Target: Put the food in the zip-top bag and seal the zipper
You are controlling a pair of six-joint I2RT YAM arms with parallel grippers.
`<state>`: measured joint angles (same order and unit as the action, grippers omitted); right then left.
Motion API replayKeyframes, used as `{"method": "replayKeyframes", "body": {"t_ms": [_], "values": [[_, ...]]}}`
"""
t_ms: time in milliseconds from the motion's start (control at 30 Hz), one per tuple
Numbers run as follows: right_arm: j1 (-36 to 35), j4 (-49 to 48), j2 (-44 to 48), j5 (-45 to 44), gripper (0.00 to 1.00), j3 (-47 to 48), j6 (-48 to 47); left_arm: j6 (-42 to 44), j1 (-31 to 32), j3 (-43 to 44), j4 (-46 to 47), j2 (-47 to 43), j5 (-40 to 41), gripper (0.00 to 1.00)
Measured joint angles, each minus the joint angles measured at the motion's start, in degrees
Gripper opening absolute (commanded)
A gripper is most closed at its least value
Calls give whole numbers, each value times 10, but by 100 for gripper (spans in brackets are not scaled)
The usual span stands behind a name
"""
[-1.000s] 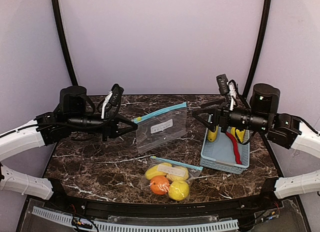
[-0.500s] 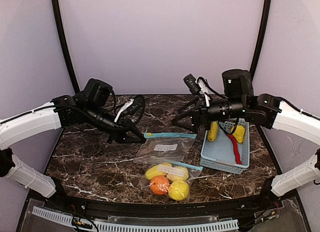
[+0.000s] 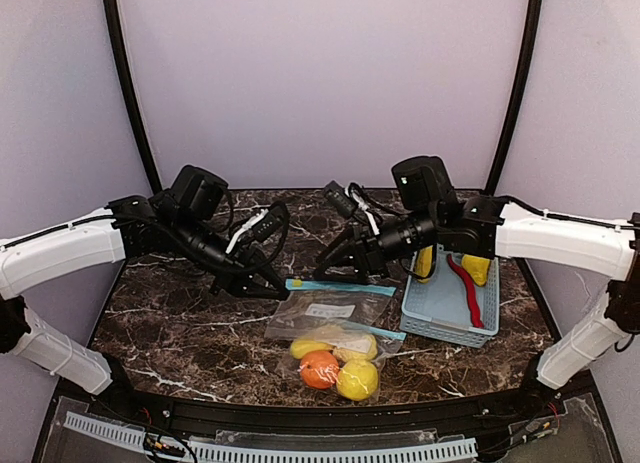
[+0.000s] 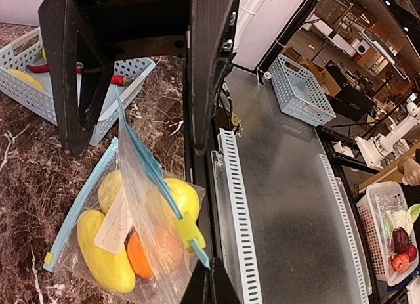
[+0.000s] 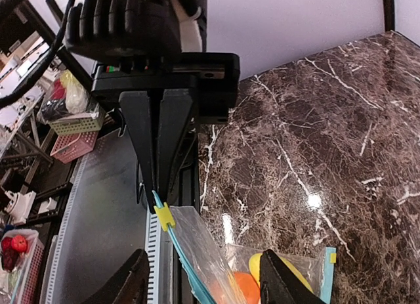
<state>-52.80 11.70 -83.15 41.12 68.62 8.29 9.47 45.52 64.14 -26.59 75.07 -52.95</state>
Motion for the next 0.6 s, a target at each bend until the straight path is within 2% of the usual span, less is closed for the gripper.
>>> {"method": "replayKeyframes", "body": {"t_ms": [267, 600], "values": [[-15, -33, -55, 58, 38, 18, 6, 0, 0, -4, 4, 0, -4, 1], [-26, -59, -69, 89, 19, 20, 13, 0, 0, -6, 8, 0, -3, 1]]}}
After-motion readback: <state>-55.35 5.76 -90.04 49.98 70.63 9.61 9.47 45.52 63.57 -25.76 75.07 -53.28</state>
